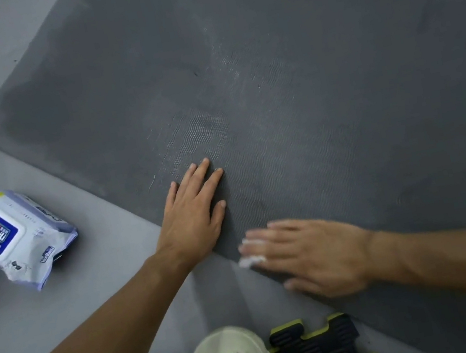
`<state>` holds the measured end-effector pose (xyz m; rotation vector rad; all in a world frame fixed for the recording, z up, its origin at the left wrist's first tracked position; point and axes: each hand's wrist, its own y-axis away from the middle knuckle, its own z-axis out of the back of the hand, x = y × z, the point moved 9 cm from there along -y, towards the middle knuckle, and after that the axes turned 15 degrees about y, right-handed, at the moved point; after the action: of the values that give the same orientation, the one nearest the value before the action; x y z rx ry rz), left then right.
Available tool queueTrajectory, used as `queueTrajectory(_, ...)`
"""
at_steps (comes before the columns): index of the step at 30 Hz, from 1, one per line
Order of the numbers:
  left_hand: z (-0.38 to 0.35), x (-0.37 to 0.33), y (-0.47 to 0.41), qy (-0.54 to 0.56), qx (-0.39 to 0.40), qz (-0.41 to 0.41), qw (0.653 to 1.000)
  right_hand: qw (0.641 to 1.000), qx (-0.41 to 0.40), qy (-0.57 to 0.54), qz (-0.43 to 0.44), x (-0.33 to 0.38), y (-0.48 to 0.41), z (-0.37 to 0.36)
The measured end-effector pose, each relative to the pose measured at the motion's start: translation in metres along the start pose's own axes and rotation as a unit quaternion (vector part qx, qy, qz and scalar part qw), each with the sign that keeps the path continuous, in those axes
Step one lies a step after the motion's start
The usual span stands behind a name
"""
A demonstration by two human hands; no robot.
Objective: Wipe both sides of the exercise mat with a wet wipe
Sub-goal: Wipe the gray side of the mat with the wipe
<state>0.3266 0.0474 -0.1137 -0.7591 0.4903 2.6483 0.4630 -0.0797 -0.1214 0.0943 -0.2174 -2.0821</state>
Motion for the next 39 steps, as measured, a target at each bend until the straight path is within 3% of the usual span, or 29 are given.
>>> queueTrajectory(3, -0.006, -0.007, 0.002, -0.010, 0.002, -0.011, 1.000, 0.997, 0.009, 0.042, 0.057, 0.016, 0.025, -0.012)
queueTrajectory(5, -0.008, -0.010, 0.000, -0.004, -0.002, -0.008, 1.000, 0.997, 0.002, 0.055, 0.048, 0.001, 0.029, -0.011)
queueTrajectory(8, -0.011, -0.018, -0.002, 0.003, 0.007, -0.012, 1.000, 0.995, -0.012, 0.060, -0.073, -0.058, 0.035, -0.006)
queueTrajectory(12, -0.014, -0.024, -0.003, 0.000, 0.017, -0.020, 1.000, 0.966, 0.009, 0.031, -0.255, -0.143, 0.074, -0.010)
queueTrajectory(16, -0.019, -0.030, -0.004, 0.011, 0.001, -0.015, 1.000, 0.943, 0.018, -0.004, -0.332, -0.162, 0.107, -0.012)
queueTrajectory(18, -0.027, -0.039, -0.003, 0.005, 0.009, -0.033, 0.999, 0.952, 0.012, -0.026, -0.304, -0.143, 0.113, -0.012)
queueTrajectory(22, -0.051, -0.069, 0.004, -0.025, 0.040, -0.106, 0.993, 0.990, 0.005, -0.016, -0.140, -0.057, 0.114, -0.014)
queueTrajectory(25, -0.065, -0.086, 0.005, -0.020, 0.058, -0.123, 0.990, 0.998, -0.019, 0.000, -0.060, -0.014, 0.116, -0.014)
queueTrajectory(27, -0.069, -0.093, 0.003, -0.008, 0.059, -0.124, 0.990, 0.998, -0.031, 0.010, -0.049, -0.013, 0.115, -0.014)
queueTrajectory(29, -0.066, -0.098, -0.002, 0.019, 0.050, -0.114, 0.992, 0.993, -0.057, -0.006, -0.103, -0.034, 0.110, -0.008)
queueTrajectory(32, -0.055, -0.107, -0.010, 0.078, 0.012, -0.101, 0.992, 0.935, -0.137, -0.135, -0.297, -0.087, 0.107, 0.011)
queueTrajectory(35, -0.046, -0.120, -0.019, 0.161, -0.013, -0.068, 0.985, 0.800, -0.210, -0.333, -0.453, -0.130, 0.110, 0.017)
queueTrajectory(37, -0.044, -0.128, -0.024, 0.250, -0.019, -0.028, 0.968, 0.727, -0.188, -0.427, -0.504, -0.142, 0.110, 0.010)
queueTrajectory(39, -0.046, -0.135, -0.028, 0.368, -0.009, 0.017, 0.930, 0.683, -0.184, -0.490, -0.509, -0.145, 0.105, 0.007)
